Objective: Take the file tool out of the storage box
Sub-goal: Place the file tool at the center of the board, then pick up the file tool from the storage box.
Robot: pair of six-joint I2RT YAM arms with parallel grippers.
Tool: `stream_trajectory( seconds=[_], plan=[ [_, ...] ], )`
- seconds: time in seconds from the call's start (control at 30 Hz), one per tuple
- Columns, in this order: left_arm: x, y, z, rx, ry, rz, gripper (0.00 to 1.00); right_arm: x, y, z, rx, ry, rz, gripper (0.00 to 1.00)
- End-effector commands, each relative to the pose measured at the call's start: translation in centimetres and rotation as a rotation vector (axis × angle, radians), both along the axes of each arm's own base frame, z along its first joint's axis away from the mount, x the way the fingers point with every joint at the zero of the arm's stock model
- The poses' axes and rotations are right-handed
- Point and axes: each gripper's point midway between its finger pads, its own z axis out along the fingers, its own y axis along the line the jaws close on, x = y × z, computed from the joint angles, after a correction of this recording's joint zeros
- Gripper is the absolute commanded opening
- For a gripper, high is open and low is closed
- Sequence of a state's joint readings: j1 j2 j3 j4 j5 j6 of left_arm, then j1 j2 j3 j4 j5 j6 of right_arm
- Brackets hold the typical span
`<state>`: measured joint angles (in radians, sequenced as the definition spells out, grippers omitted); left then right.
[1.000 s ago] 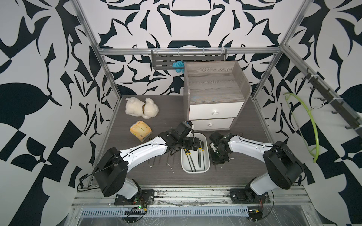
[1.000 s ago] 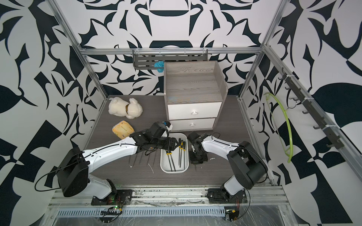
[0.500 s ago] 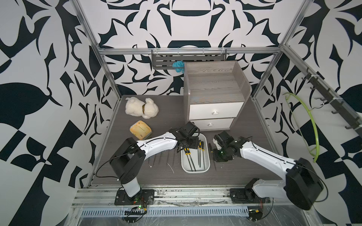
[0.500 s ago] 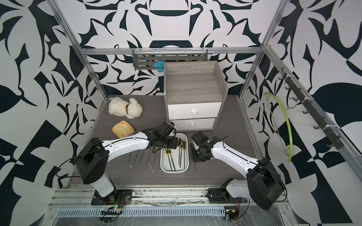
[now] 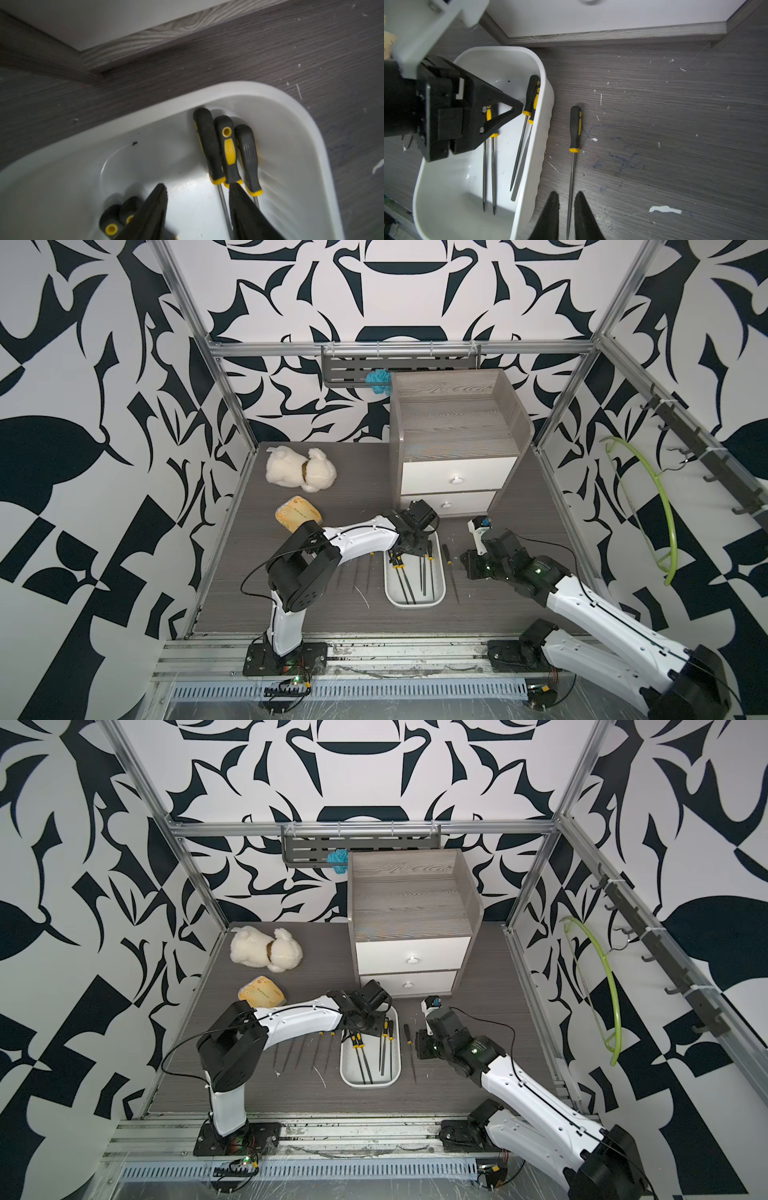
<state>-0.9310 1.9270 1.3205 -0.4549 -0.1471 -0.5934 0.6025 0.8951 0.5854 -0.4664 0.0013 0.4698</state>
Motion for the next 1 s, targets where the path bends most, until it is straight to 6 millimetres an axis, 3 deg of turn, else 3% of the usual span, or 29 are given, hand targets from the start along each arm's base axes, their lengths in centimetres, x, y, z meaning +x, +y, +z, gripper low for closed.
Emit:
stream_trajectory(
  seconds=[0.0, 0.3, 0.5, 0.73, 0.9, 0.97],
  plan=[
    [-0.1, 0.2, -1.3, 0.054, 0.021, -0.015, 0.53, 0.7, 0.1, 0.6, 0.006, -0.053, 0.007, 0.19],
    [-0.2, 0.7, -2.9, 0.124, 0.04, -0.013, 0.5, 0.4, 0.3, 0.7, 0.027, -0.062, 0.018, 0.2],
    [-0.6, 1.2, -3.1, 0.133, 0.054, -0.009, 0.37, 0.4, 0.3, 0.9, 0.035, -0.07, 0.018, 0.2],
    [-0.6, 1.1, -4.3, 0.165, 0.075, -0.023, 0.38, 0.3, 0.5, 1.0, 0.049, -0.073, 0.027, 0.21],
    [-0.8, 0.7, -4.0, 0.129, 0.07, -0.024, 0.35, 0.3, 0.5, 1.2, 0.058, -0.088, 0.028, 0.21],
    [-0.7, 0.8, -3.7, 0.121, 0.06, -0.02, 0.25, 0.3, 0.5, 1.2, 0.059, -0.09, 0.028, 0.22]
  ],
)
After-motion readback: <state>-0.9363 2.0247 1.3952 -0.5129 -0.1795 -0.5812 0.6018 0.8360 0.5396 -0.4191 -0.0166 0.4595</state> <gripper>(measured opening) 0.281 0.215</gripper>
